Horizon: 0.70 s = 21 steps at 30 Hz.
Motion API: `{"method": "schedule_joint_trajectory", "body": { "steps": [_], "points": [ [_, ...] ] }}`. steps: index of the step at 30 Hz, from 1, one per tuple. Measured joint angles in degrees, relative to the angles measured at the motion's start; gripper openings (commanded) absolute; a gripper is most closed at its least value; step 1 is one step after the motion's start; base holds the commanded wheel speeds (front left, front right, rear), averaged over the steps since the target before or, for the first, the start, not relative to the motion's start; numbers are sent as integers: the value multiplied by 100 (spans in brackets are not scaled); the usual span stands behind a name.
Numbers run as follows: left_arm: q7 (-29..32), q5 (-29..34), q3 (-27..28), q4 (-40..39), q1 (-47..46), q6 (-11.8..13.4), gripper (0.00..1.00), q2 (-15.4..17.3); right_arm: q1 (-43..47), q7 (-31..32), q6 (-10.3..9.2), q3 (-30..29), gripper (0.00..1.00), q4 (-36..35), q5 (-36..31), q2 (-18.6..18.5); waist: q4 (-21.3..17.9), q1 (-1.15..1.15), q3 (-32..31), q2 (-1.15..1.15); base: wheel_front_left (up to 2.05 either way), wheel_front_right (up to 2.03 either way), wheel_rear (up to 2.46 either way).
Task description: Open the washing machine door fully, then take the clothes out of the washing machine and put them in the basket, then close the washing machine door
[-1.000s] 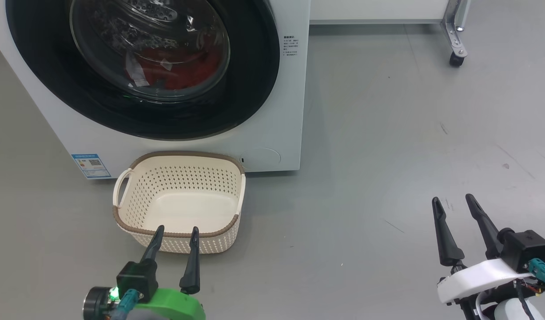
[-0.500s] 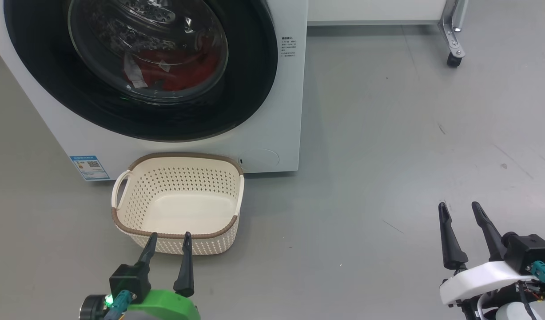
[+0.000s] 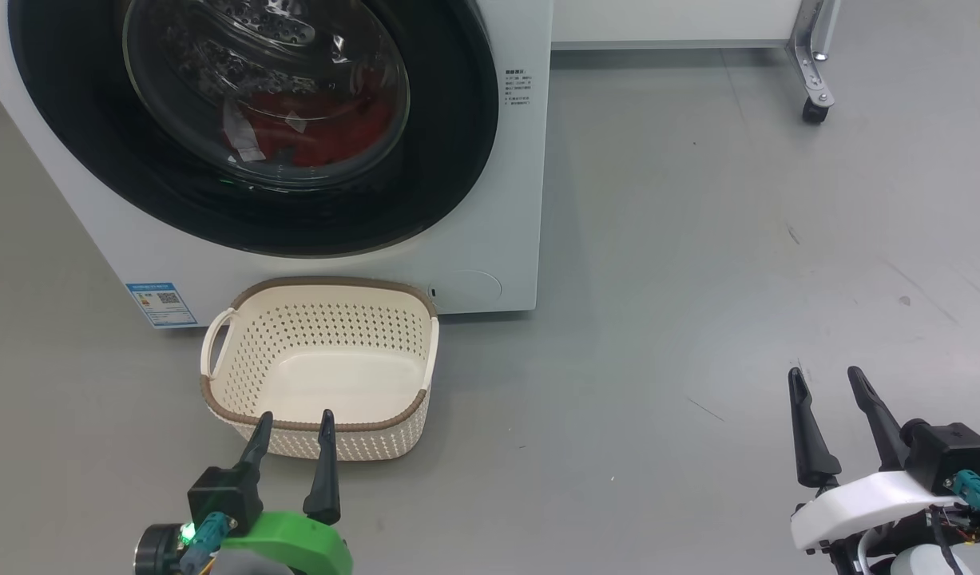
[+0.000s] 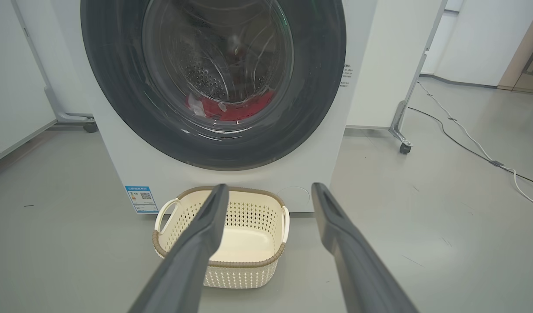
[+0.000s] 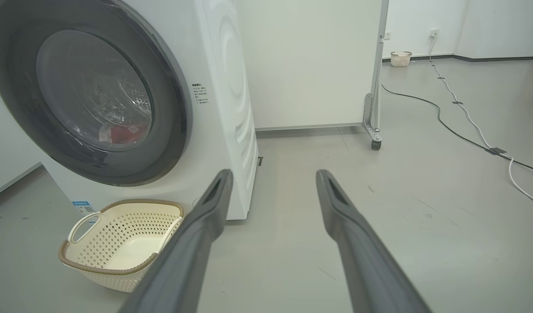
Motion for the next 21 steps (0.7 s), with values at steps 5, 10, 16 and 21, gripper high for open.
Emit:
{"method": "schedule_joint_trajectory", "body": {
  "steps": [5, 10, 16, 21],
  "points": [
    [0, 0, 26, 33, -4, 0, 100, 0, -1, 0, 0, 2, 100, 30, 0, 0, 7, 0, -9, 0, 0, 0, 0],
    [0, 0, 44, 52, -8, 1, 100, 0, -4, 0, 0, 5, 100, 45, 0, 0, 9, 0, -10, 0, 0, 0, 0],
    [0, 0, 56, 85, -13, 1, 100, 0, -19, 0, 0, 5, 100, 65, 1, 1, 6, 0, -7, 0, 0, 0, 0],
    [0, 0, 63, 92, -16, 1, 100, 0, -27, 0, 0, 5, 100, 83, 1, 1, -1, 0, -1, 0, 0, 0, 0]
  ]
}}
